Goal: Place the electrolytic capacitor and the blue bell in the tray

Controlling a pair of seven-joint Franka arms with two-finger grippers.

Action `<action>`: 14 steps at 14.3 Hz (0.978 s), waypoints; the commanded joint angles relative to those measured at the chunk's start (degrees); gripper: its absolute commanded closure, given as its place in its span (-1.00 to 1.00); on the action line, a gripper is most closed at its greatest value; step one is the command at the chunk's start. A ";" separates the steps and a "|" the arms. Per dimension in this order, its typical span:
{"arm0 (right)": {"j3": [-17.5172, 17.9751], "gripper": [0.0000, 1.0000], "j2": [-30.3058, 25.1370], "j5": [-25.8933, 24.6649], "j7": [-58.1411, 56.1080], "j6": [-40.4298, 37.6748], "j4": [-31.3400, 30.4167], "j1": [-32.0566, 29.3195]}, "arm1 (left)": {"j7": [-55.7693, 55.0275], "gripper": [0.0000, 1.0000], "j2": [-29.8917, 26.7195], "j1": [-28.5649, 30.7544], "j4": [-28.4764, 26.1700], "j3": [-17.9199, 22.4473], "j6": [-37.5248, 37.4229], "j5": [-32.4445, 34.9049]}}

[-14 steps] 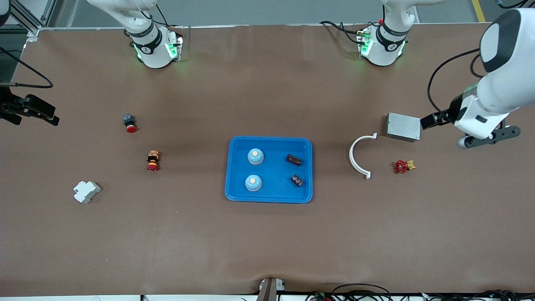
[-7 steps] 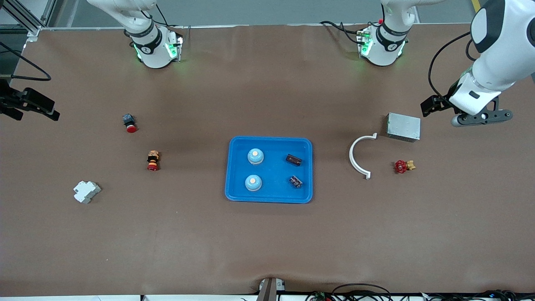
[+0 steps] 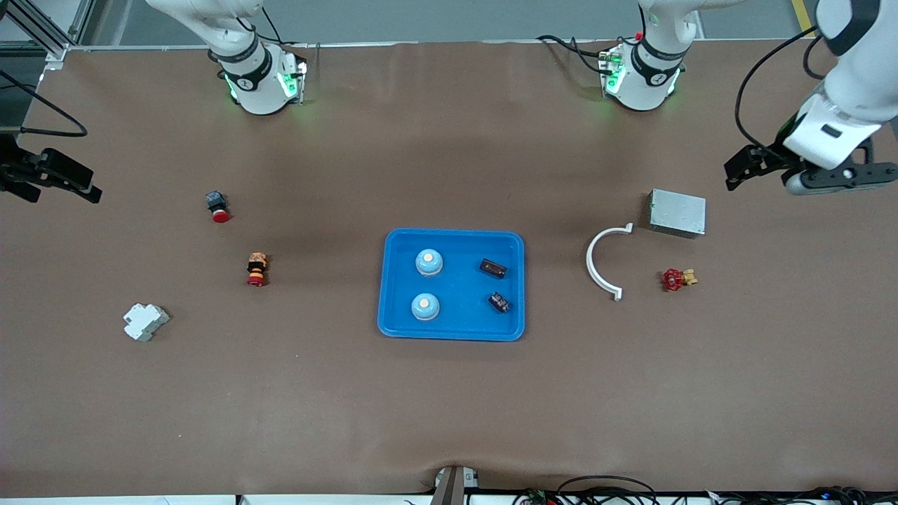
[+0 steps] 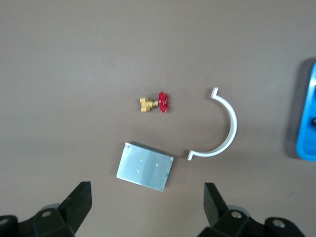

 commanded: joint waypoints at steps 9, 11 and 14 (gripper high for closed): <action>0.34 -1.00 -0.66 0.31 0.60 1.88 -0.70 -0.53 | 0.98 -1.00 15.56 -0.27 28.84 -0.52 -17.56 -1.01; 0.34 -1.00 -0.66 0.31 0.60 2.32 -0.70 -0.53 | 0.37 -1.00 16.70 -0.53 28.49 -0.52 -20.30 -1.02; 0.43 -1.00 -0.66 0.31 0.60 2.58 -0.70 -0.53 | 4.56 -1.00 17.06 0.34 28.48 -0.52 -21.27 -0.66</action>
